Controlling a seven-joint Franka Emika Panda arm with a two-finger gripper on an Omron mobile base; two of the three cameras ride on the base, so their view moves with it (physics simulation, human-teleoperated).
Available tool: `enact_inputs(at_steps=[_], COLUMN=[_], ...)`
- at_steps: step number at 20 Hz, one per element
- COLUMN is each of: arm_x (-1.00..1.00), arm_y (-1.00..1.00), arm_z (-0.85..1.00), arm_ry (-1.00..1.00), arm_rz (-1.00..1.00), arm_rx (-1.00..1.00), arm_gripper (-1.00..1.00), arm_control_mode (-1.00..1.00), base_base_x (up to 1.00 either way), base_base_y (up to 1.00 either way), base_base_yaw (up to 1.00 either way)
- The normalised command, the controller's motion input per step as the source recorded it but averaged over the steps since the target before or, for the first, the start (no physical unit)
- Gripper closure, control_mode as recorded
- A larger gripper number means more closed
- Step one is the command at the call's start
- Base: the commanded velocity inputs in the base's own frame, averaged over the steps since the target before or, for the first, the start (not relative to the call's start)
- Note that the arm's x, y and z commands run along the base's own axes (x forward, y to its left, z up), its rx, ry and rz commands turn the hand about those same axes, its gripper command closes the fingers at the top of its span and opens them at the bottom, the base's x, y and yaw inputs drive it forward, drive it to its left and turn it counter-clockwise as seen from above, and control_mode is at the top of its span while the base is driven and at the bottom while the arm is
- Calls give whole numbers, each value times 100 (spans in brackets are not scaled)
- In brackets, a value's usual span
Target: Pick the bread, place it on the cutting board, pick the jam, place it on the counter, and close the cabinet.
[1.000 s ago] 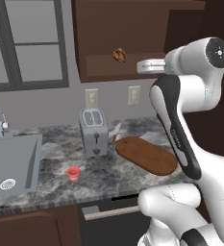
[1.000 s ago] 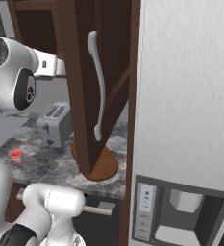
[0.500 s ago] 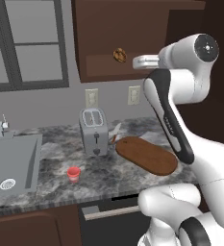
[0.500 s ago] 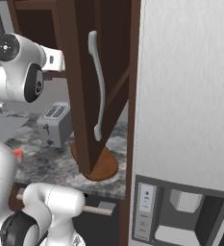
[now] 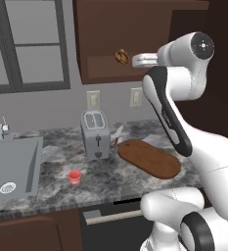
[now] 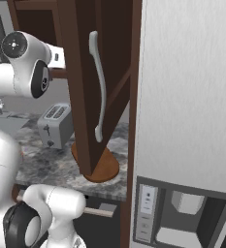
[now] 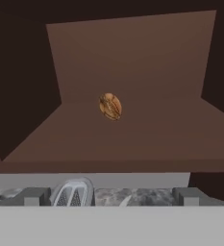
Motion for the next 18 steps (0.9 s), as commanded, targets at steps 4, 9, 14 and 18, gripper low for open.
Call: enact_inputs(at_steps=[4,9,14,18], arm_x=[21,22,21,18], arm_y=[0,0,0,0], arm_z=[0,0,0,0], arm_ry=[1,3,6,4], arm_rz=[0,0,0,0], arm_rx=[0,0,0,0], arm_gripper=[-100,-100,-100,-100], arm_control_mode=[-100,-100,-100,-100], base_base_x=[0,0,0,0], base_base_y=[0,0,0,0], base_base_yaw=[0,0,0,0])
